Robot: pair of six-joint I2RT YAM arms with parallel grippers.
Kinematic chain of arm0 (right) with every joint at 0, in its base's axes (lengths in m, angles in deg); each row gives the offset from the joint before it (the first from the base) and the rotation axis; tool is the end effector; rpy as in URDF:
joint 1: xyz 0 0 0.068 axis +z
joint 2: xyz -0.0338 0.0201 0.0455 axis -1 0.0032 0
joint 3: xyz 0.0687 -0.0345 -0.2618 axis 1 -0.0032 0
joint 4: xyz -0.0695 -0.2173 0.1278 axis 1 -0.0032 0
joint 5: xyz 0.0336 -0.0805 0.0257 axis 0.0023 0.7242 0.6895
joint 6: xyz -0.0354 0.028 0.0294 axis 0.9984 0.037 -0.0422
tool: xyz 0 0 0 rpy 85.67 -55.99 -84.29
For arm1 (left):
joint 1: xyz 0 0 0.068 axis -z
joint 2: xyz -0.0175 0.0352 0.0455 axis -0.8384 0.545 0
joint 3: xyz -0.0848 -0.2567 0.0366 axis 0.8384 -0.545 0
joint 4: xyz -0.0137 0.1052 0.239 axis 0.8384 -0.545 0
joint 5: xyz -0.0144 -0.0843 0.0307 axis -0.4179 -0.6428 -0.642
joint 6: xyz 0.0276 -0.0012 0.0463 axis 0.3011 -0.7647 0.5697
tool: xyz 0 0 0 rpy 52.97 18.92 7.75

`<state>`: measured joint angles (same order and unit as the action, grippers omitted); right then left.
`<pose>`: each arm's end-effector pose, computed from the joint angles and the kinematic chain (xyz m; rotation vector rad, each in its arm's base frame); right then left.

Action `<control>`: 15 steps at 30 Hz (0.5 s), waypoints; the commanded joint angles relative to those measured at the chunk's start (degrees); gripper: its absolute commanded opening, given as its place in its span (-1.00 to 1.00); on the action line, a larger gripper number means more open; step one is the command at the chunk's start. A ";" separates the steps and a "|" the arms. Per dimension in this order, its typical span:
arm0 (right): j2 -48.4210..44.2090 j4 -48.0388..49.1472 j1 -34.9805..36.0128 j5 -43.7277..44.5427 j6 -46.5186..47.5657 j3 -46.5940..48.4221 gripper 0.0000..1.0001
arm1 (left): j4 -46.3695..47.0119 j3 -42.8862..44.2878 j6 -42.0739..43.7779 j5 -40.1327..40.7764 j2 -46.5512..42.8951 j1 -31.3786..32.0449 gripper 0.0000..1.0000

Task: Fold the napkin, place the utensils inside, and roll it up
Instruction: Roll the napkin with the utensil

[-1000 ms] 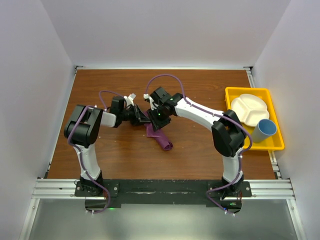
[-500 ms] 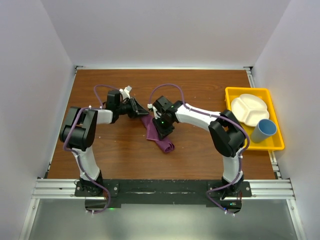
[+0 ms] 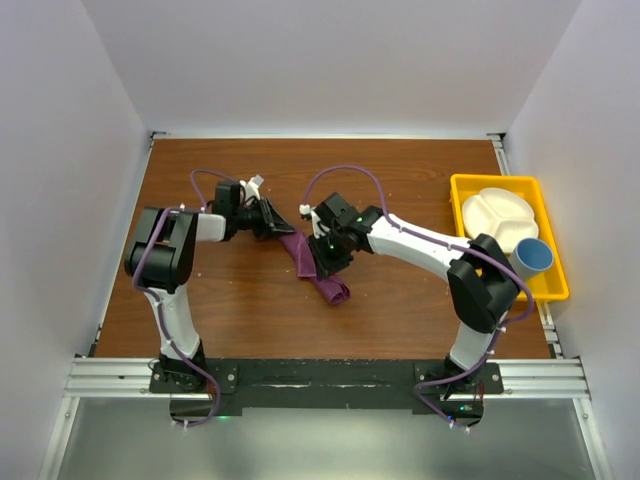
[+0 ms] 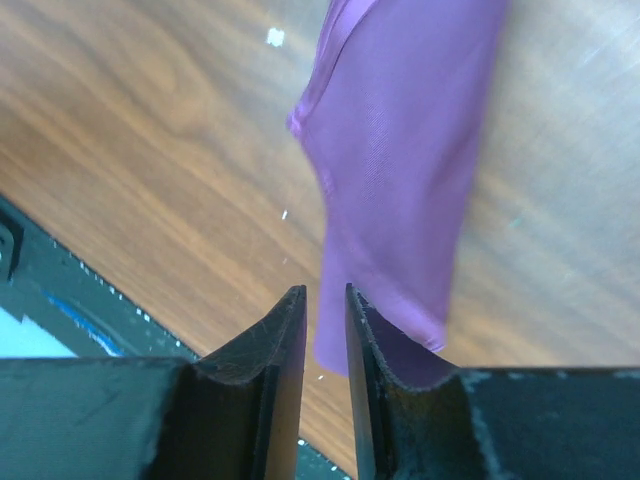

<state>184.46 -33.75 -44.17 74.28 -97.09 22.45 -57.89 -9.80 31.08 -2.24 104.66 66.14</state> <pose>0.2544 0.2711 0.2213 -0.7626 2.6661 0.6132 0.3703 -0.0849 0.1176 -0.2968 2.4125 -1.3398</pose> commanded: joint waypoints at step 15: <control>-0.25 -3.93 2.34 4.90 0.62 6.53 0.20 | -13.68 6.39 6.09 5.39 -14.80 -0.20 -0.41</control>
<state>184.24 -35.57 -41.59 75.28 -98.36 22.19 -68.63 -5.21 35.47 0.82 98.02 66.14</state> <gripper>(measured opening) 0.456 0.278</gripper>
